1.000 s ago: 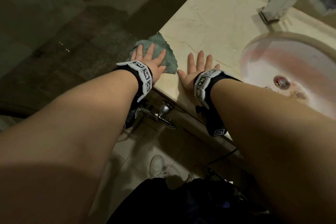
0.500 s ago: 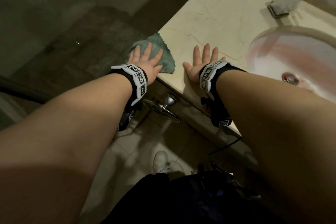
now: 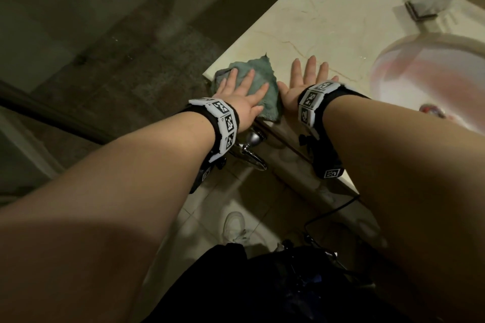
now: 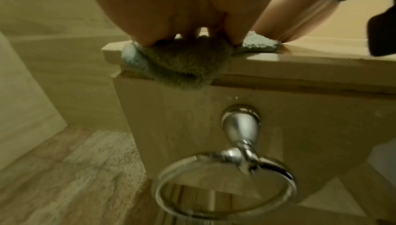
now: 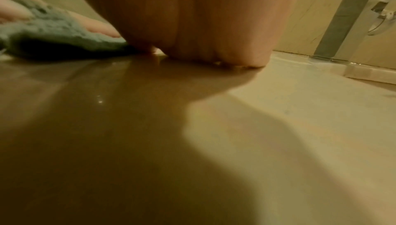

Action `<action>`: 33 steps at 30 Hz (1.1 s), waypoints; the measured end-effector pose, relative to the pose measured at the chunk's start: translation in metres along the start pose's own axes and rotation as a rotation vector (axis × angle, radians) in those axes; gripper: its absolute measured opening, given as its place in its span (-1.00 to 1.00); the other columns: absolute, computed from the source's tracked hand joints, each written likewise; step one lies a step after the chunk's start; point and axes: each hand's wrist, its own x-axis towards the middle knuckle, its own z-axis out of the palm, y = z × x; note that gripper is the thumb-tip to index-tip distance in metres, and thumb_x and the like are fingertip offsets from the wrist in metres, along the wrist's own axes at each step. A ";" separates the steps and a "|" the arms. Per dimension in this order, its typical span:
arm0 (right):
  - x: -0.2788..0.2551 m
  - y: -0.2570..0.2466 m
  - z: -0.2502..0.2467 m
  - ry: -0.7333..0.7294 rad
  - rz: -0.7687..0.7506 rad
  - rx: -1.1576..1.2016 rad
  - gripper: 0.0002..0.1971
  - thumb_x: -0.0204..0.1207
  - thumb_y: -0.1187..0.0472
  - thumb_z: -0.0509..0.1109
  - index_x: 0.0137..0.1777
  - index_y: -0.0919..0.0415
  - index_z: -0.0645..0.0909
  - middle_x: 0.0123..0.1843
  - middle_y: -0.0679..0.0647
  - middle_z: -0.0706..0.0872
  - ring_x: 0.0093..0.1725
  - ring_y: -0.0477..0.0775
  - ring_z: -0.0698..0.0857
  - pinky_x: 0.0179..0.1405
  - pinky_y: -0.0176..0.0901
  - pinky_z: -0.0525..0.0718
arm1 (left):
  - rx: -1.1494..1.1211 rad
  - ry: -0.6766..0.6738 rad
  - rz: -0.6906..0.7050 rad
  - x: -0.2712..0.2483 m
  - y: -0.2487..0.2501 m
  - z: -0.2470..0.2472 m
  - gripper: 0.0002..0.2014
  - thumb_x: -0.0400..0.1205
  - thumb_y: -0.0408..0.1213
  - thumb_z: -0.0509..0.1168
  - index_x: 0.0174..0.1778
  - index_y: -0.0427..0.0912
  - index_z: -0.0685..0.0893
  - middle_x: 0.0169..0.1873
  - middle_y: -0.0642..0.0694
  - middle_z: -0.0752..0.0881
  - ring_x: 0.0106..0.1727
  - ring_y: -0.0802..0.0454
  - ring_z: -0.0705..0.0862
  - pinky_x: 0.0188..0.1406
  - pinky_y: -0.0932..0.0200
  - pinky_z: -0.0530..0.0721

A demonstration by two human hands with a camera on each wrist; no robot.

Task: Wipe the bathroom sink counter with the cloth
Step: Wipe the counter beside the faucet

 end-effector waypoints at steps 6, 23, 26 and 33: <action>0.001 0.000 -0.003 -0.032 0.014 0.027 -0.34 0.63 -0.24 -0.24 0.67 -0.03 -0.28 0.71 0.11 -0.30 0.68 0.28 -0.31 0.61 0.28 -0.29 | 0.094 0.011 0.028 0.030 -0.004 -0.019 -0.44 0.75 0.03 -0.13 0.65 0.18 -0.20 0.67 -0.06 -0.32 0.67 -0.21 -0.32 0.65 -0.06 -0.26; 0.001 0.000 -0.010 -0.104 0.013 0.010 -0.31 0.62 -0.26 -0.22 0.66 -0.05 -0.34 0.70 0.09 -0.39 0.67 0.28 -0.35 0.62 0.27 -0.28 | 0.026 0.058 -0.092 0.045 -0.034 -0.031 -0.43 0.75 0.05 -0.14 0.66 0.14 -0.19 0.68 -0.09 -0.27 0.68 -0.26 -0.19 0.66 -0.10 -0.18; 0.001 0.001 -0.008 -0.087 0.006 -0.004 -0.31 0.61 -0.27 -0.23 0.66 -0.05 -0.33 0.70 0.09 -0.37 0.67 0.28 -0.34 0.62 0.26 -0.28 | 0.009 0.072 -0.111 0.030 -0.039 -0.020 -0.43 0.75 0.05 -0.14 0.66 0.13 -0.19 0.68 -0.11 -0.27 0.68 -0.28 -0.18 0.65 -0.11 -0.18; 0.001 0.000 -0.004 -0.056 0.006 -0.001 -0.30 0.60 -0.28 -0.25 0.66 -0.03 -0.32 0.70 0.10 -0.35 0.68 0.27 -0.33 0.62 0.25 -0.29 | -0.051 0.061 -0.101 0.000 -0.033 -0.004 -0.44 0.76 -0.01 -0.11 0.67 0.13 -0.17 0.67 -0.11 -0.31 0.65 -0.30 -0.33 0.64 -0.14 -0.24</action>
